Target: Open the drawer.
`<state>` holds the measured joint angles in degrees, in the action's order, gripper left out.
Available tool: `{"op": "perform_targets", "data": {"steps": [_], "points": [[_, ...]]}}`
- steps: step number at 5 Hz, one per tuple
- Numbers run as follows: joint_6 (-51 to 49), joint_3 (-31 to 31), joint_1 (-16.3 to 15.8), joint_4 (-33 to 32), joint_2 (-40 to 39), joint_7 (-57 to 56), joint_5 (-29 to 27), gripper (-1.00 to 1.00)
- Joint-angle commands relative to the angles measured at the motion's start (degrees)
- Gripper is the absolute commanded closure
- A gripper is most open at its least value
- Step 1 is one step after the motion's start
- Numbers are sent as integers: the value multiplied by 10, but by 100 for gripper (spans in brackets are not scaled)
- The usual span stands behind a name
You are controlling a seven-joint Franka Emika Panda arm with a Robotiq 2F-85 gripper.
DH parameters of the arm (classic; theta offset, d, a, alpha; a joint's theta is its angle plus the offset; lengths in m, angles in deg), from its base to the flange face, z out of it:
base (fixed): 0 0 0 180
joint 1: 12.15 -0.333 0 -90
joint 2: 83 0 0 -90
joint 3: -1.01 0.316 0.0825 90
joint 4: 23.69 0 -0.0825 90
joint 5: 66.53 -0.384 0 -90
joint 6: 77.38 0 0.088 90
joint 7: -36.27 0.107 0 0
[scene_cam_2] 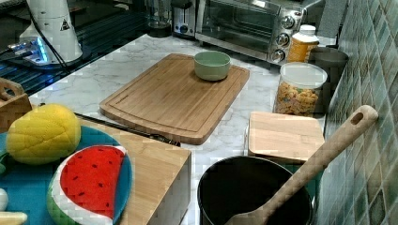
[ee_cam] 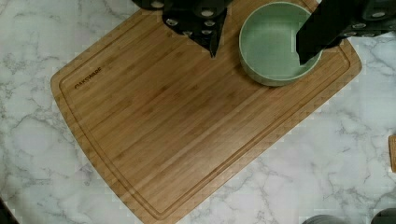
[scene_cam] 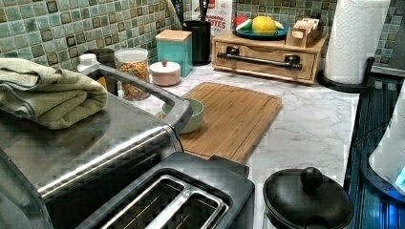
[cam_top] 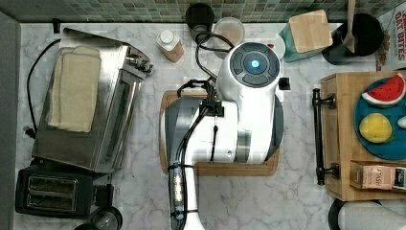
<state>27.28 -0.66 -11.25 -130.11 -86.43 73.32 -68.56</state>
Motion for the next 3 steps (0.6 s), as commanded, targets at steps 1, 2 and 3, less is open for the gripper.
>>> {"op": "perform_targets", "data": {"steps": [1,2,3], "points": [[0,-2,3,-5,0,0,-2,-100],[0,-3,10,-24,14,-111,-3,-100],[23,-9,18,-77,54,-259,4,-100]]}}
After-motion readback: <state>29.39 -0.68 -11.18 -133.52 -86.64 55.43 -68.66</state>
